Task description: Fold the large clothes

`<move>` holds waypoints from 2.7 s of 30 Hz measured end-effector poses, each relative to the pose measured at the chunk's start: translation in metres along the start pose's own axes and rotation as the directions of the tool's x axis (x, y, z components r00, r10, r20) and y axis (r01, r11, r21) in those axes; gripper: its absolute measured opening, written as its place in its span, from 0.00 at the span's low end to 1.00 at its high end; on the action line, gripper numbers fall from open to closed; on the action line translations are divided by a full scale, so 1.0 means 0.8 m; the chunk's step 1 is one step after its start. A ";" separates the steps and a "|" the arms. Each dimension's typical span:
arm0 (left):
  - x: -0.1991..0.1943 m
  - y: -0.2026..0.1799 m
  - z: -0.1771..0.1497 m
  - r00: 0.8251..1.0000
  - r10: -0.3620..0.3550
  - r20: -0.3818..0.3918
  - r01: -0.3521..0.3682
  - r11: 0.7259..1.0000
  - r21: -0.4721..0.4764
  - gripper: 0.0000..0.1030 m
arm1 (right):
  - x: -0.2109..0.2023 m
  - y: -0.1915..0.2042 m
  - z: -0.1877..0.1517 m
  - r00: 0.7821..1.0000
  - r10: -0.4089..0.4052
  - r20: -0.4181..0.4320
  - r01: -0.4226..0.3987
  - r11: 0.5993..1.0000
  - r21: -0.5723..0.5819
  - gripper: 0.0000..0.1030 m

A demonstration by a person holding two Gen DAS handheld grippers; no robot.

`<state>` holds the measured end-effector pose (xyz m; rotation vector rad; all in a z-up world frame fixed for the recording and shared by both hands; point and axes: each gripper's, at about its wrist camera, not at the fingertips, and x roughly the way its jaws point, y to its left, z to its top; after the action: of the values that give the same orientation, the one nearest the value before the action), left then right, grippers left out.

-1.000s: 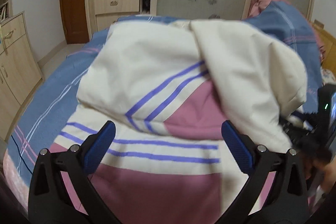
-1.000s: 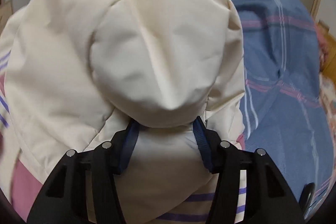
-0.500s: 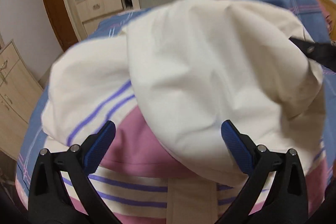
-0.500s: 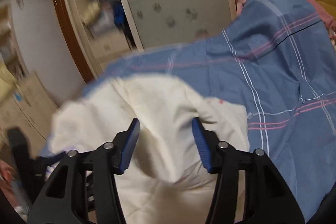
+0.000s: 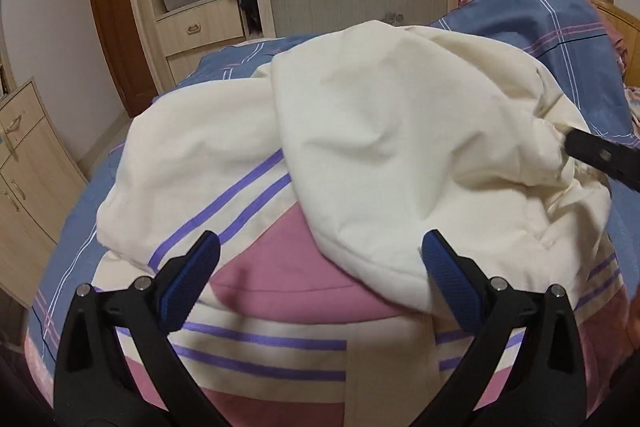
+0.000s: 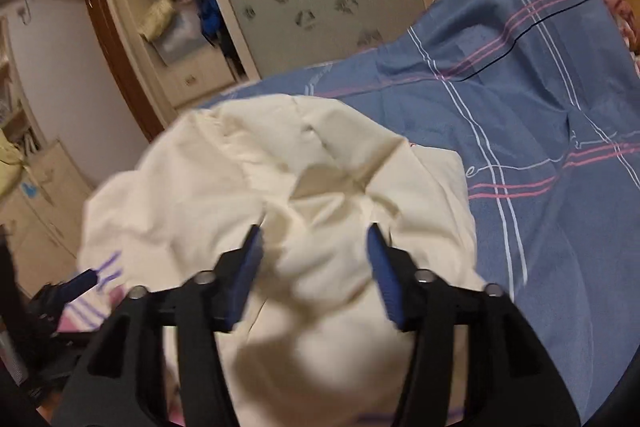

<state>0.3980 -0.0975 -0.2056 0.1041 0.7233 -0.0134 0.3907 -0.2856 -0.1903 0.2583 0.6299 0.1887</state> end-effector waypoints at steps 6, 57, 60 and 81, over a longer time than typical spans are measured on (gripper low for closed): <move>0.063 0.004 -0.016 0.975 -0.068 -0.211 0.054 0.996 -0.071 0.98 | 0.076 0.009 -0.047 0.964 -0.207 -0.166 0.172 0.964 -0.202 0.72; -0.257 0.162 -0.231 0.985 0.154 -0.073 -0.159 0.985 -0.068 0.98 | -0.240 -0.008 -0.256 0.992 0.054 -0.115 -0.047 0.997 0.063 0.98; -0.243 0.138 -0.229 0.987 0.126 -0.104 -0.130 0.991 -0.034 0.98 | -0.207 0.048 -0.243 0.977 0.146 -0.153 -0.144 0.989 0.023 0.98; -0.194 0.100 -0.182 0.987 0.011 -0.161 -0.019 0.999 -0.045 0.98 | -0.097 0.038 0.015 0.998 0.055 -0.007 -0.055 0.998 -0.005 0.97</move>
<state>0.1894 -0.0072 -0.2038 0.0671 0.8839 0.0266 0.3338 -0.2782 -0.1290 0.2703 0.6297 0.2441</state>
